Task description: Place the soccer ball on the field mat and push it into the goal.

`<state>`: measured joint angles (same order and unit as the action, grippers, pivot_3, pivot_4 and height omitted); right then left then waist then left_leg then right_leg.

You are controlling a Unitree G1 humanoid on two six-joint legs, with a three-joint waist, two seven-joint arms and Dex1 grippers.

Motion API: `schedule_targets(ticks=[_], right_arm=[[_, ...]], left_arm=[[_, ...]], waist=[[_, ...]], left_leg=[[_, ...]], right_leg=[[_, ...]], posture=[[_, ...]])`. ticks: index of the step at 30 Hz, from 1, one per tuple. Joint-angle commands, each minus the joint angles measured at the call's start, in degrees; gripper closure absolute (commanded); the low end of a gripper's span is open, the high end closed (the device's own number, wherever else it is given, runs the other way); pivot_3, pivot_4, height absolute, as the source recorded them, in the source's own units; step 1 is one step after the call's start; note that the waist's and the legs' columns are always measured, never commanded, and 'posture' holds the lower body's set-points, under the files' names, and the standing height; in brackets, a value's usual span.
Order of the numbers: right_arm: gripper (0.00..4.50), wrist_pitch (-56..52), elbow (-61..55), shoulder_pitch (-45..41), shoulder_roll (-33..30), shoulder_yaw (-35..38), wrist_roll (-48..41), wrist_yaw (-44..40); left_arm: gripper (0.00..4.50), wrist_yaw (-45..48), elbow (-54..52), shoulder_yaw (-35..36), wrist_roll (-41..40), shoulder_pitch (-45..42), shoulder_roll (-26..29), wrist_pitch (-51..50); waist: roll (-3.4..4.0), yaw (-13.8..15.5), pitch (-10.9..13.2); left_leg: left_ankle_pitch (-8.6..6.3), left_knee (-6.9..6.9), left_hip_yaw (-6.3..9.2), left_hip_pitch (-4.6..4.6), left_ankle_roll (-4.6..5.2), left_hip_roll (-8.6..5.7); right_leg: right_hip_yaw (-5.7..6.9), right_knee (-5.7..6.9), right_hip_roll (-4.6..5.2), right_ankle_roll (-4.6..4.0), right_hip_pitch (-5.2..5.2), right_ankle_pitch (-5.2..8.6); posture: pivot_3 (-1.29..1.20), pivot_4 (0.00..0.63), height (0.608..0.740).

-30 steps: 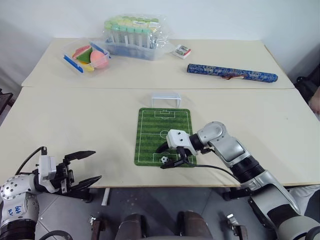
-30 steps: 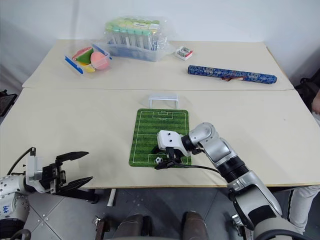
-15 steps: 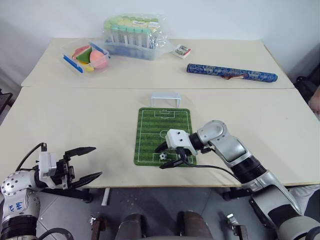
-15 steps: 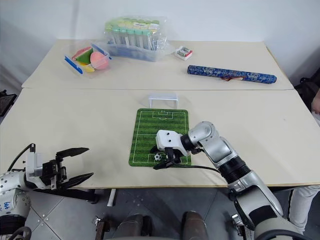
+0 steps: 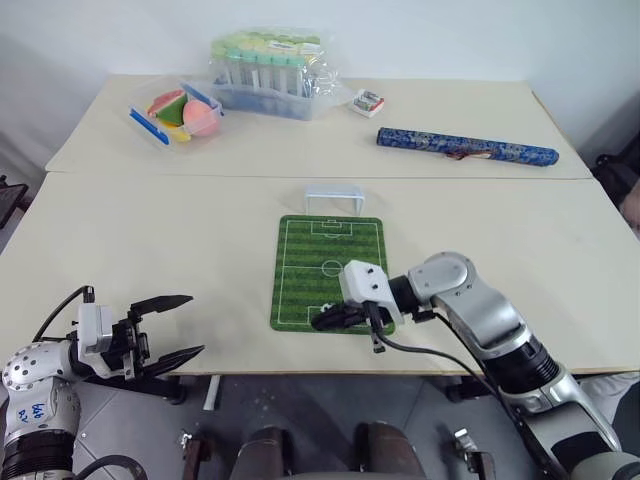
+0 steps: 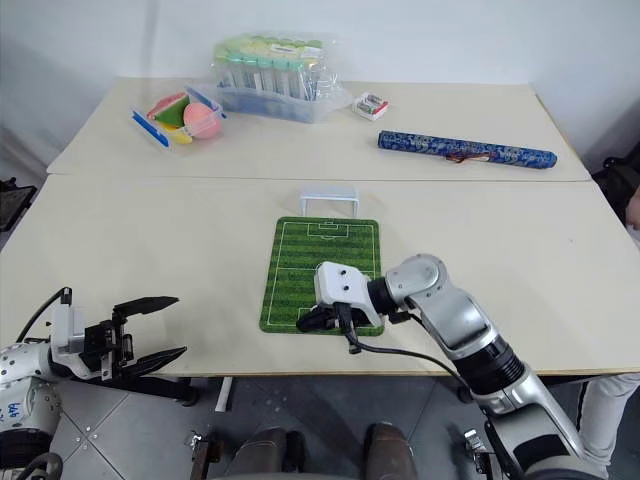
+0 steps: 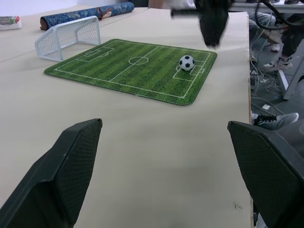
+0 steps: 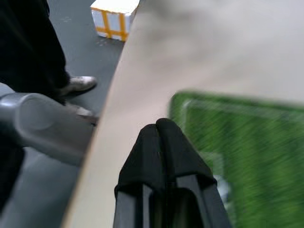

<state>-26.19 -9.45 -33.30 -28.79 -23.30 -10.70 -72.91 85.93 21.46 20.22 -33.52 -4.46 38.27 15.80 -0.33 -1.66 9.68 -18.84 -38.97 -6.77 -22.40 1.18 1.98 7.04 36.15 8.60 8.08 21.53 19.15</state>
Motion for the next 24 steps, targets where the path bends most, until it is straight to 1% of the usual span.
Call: schedule_targets(ticks=[1, 5, 11, 14, 17, 21, 24], right_arm=[[4.46, -0.70, -3.04, 0.61, -0.01, -0.30, -0.63, 1.33], [4.46, 0.54, 0.11, 0.73, 1.27, -1.46, 0.60, 3.30], [4.46, 6.16, 11.54, -3.44, 3.90, -0.47, 4.33, 6.97], [4.46, 9.01, 17.73, -7.66, 4.46, 2.33, 5.51, 10.10], [4.46, 13.62, 25.23, -14.26, 5.53, 6.55, 5.92, 14.76], [4.46, 16.76, 30.90, -20.37, 5.05, 10.58, 5.64, 16.65], [4.46, 17.26, 32.04, -22.07, 3.26, 12.73, 5.56, 16.24]], left_arm=[[0.00, 0.80, 0.34, 0.99, -0.81, -0.74, 1.05, -0.43], [0.00, 0.64, 0.36, 1.00, -0.60, -1.01, 1.01, -0.76], [0.00, -2.87, 1.17, 1.19, 0.04, -4.05, 0.53, -1.29], [0.00, -5.27, 1.94, 1.49, -0.08, -6.50, 0.55, -1.89], [0.00, -6.79, 2.88, 1.40, 0.29, -8.93, 0.67, -2.01], [0.00, -7.63, 5.35, 1.07, 0.92, -11.85, 0.48, -1.23], [0.00, -10.39, 7.22, 0.61, 2.68, -14.26, 0.35, -0.81]], waist=[[0.00, -0.16, 0.00], [0.00, -0.19, 0.00], [0.00, -0.10, 0.01], [-0.01, -0.10, 0.02], [0.02, -0.29, 0.06], [0.02, -0.58, 0.06], [0.01, -0.83, 0.06]], left_leg=[[0.00, 0.01, 0.00, 0.00, -0.01, 0.02], [-0.01, 0.01, -0.02, 0.01, -0.03, 0.04], [-0.01, -0.01, -0.02, 0.00, -0.03, 0.02], [-0.01, -0.03, 0.00, -0.01, -0.03, 0.01], [-0.01, -0.03, -0.02, 0.00, -0.03, 0.02], [-0.01, 0.03, -0.01, 0.01, -0.04, 0.02], [-0.01, 0.08, 0.02, 0.00, -0.04, 0.02]], right_leg=[[0.00, 0.00, -0.02, 0.00, 0.01, 0.00], [0.01, 0.00, -0.03, 0.00, 0.02, 0.00], [0.01, 0.01, -0.03, 0.00, 0.02, 0.00], [0.01, 0.01, -0.02, 0.00, 0.01, 0.00], [0.00, 0.03, -0.02, 0.00, 0.02, 0.00], [0.07, 0.05, -0.03, 0.00, 0.05, 0.00], [0.19, 0.05, -0.02, 0.00, 0.05, 0.00]], posture=[[0.00, 0.150, 0.740], [0.00, 0.150, 0.740], [0.00, 0.150, 0.740], [0.00, 0.150, 0.740], [0.00, 0.150, 0.740], [0.00, 0.150, 0.740], [0.00, 0.150, 0.740]])
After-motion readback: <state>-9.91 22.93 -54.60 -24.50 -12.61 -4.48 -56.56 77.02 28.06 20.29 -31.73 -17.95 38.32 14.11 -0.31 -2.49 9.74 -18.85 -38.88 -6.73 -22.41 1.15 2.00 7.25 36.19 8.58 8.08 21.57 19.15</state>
